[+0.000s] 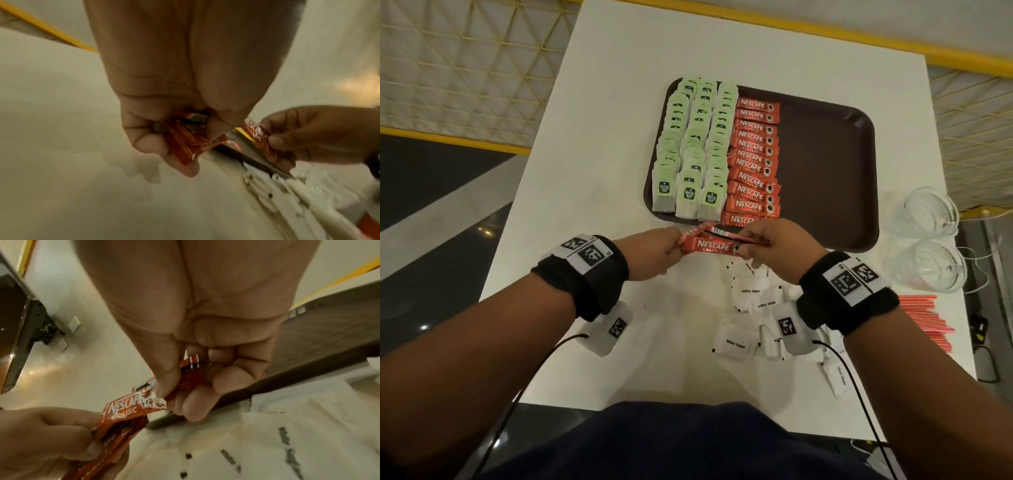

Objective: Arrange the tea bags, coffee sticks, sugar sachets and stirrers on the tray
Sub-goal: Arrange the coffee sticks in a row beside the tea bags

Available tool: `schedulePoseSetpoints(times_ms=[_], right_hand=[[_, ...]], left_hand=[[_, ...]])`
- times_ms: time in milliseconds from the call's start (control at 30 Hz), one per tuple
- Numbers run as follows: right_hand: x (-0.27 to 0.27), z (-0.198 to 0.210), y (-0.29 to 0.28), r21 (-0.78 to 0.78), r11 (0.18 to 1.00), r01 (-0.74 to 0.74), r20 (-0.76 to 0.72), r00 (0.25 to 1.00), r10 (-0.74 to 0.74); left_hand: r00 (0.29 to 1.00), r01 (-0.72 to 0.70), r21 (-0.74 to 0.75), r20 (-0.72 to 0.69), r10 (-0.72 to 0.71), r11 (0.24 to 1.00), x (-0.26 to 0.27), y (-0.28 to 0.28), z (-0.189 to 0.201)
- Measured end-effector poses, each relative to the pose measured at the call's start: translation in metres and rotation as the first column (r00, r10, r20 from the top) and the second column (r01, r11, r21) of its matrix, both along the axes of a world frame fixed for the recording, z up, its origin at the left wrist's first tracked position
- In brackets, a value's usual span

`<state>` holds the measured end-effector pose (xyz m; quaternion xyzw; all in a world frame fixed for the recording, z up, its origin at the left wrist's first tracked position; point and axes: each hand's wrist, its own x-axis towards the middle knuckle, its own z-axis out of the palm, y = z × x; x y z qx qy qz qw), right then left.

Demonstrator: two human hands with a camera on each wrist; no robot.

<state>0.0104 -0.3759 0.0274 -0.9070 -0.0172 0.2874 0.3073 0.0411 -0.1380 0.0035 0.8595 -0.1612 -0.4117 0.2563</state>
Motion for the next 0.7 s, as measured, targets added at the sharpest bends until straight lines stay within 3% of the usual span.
schedulePoseSetpoints(times_ms=[100,233,433,567,633,700], right_hand=[[0.006,0.003,-0.007,0.070,0.997,0.033,0.002,0.999,-0.034],[0.012,0.006,-0.015,0.109,0.991,0.077,0.002,0.997,-0.078],[0.025,0.006,-0.013,0.093,0.991,0.096,-0.003,0.995,-0.096],[0.031,0.001,-0.018,0.033,0.995,0.092,0.032,0.995,-0.093],[0.032,0.000,-0.021,0.026,0.995,0.095,0.038,0.995,-0.096],[0.034,0.000,-0.022,0.031,0.994,0.107,0.036,0.994,-0.108]], left_hand=[[0.974,-0.202,-0.156,-0.133,0.182,0.967,0.007,0.001,0.006],[0.895,-0.433,-0.256,-0.237,0.378,0.864,0.017,-0.003,0.012],[0.775,-0.612,-0.379,-0.462,0.431,0.694,0.026,-0.026,0.024],[0.646,-0.753,-0.387,-0.591,0.484,0.533,0.033,-0.036,0.026],[0.665,-0.737,-0.395,-0.569,0.484,0.548,0.036,-0.040,0.026],[0.726,-0.676,-0.401,-0.508,0.465,0.618,0.038,-0.044,0.024]])
